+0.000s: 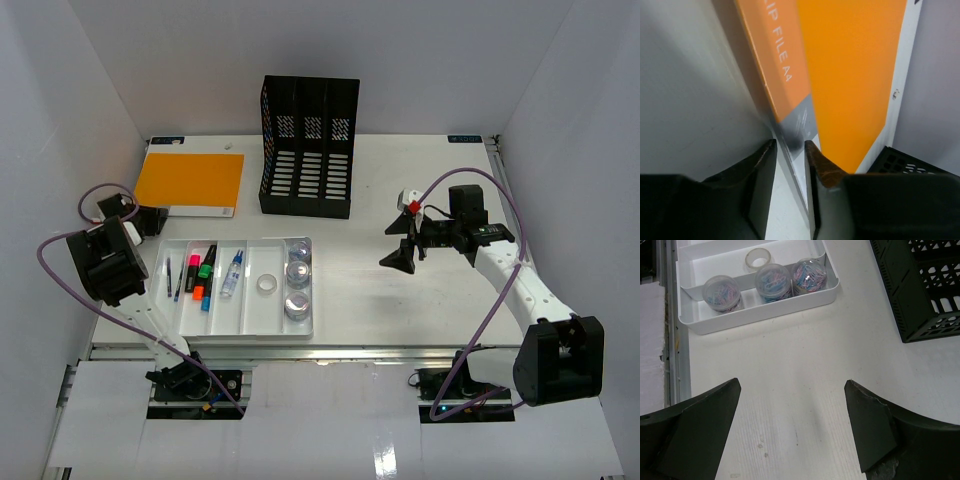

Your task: Organize the desk

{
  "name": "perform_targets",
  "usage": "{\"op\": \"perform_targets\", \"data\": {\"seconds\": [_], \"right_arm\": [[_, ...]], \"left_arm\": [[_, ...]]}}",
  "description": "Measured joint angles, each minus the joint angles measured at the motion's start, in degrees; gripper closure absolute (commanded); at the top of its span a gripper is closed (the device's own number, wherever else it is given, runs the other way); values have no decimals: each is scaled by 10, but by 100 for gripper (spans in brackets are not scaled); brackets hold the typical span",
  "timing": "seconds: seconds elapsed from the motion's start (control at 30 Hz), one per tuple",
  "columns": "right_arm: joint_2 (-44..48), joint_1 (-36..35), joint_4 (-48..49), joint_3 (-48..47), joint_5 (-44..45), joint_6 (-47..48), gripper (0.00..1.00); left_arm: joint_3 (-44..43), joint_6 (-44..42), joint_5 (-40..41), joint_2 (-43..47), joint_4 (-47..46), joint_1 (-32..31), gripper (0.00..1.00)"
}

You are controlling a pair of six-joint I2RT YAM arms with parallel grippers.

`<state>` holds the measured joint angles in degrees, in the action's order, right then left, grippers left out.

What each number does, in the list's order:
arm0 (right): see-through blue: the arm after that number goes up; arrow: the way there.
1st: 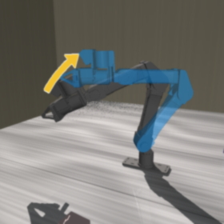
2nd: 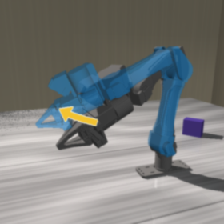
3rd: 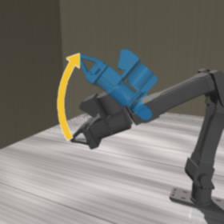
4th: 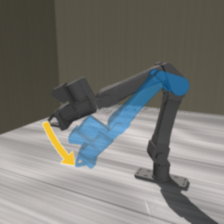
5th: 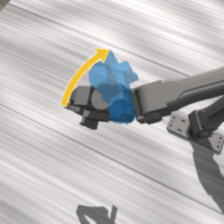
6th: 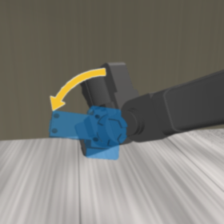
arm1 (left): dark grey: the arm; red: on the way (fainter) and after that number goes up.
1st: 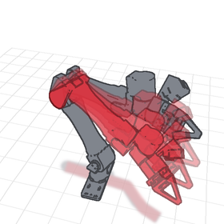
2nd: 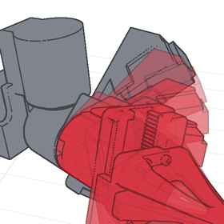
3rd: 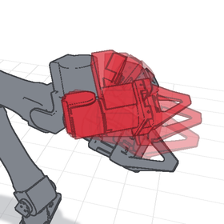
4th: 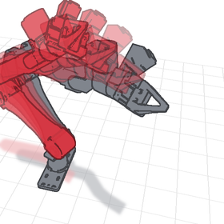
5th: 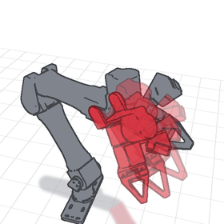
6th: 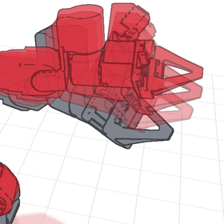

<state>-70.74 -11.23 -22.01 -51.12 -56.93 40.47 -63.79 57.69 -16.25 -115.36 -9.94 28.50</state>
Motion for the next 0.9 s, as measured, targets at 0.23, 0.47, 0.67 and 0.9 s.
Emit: {"op": "perform_targets", "data": {"seconds": [0.23, 0.47, 0.67, 0.9], "right_arm": [[0, 5, 0, 3, -8, 3, 9], [0, 8, -1, 3, -18, 6, 8], [0, 7, -4, 3, -37, 13, 8], [-6, -40, -4, -1, -22, 18, 8]], "left_arm": [[29, 23, -23, -5, -63, 2, 96], [34, 27, -46, -4, -76, 2, 100], [36, 24, -60, 17, -70, 5, 100], [42, 24, -73, 70, -66, 15, 100]]}}
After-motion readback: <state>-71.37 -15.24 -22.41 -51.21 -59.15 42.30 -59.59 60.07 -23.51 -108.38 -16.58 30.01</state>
